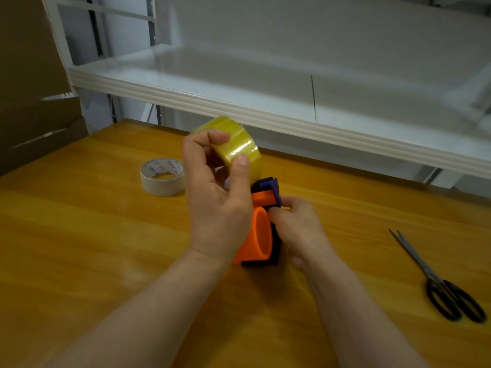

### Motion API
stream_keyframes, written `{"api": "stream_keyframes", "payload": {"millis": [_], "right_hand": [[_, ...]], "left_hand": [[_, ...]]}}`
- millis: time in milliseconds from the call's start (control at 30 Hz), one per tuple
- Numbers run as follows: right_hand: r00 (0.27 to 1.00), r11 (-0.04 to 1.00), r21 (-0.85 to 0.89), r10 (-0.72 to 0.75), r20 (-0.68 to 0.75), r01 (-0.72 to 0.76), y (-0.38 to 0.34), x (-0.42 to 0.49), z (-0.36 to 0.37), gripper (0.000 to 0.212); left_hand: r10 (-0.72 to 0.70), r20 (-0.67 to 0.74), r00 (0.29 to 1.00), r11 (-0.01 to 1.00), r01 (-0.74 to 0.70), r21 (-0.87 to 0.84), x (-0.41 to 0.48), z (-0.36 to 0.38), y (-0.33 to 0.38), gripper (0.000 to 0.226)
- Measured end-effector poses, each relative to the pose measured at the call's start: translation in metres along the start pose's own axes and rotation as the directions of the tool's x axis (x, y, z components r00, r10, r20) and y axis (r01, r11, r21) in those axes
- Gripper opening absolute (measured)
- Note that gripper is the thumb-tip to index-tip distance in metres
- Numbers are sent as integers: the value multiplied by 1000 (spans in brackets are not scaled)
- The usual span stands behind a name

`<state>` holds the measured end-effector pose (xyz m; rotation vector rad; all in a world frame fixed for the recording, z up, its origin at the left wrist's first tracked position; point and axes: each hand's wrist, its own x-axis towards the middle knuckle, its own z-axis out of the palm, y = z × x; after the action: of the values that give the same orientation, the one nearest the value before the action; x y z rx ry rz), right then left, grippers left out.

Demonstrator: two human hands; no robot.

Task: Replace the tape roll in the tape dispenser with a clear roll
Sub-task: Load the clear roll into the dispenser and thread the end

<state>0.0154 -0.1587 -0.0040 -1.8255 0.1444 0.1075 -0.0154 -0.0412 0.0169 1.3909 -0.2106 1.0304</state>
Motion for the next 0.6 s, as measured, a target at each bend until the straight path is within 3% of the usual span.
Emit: {"api": "stream_keyframes", "payload": {"millis": [133, 333, 600], "right_hand": [[980, 993, -5, -114, -163, 115, 0, -5, 7, 16], [896, 969, -21, -234, -377, 245, -4, -7, 11, 6], [917, 948, 35, -295, -270, 315, -9, -16, 2, 23]], "left_hand": [[230, 69, 971, 919, -240, 314, -9, 6, -3, 27], [304, 89, 948, 847, -312, 430, -12, 8, -7, 27], [317, 141, 938, 771, -342, 538, 1, 2, -27, 24]]}}
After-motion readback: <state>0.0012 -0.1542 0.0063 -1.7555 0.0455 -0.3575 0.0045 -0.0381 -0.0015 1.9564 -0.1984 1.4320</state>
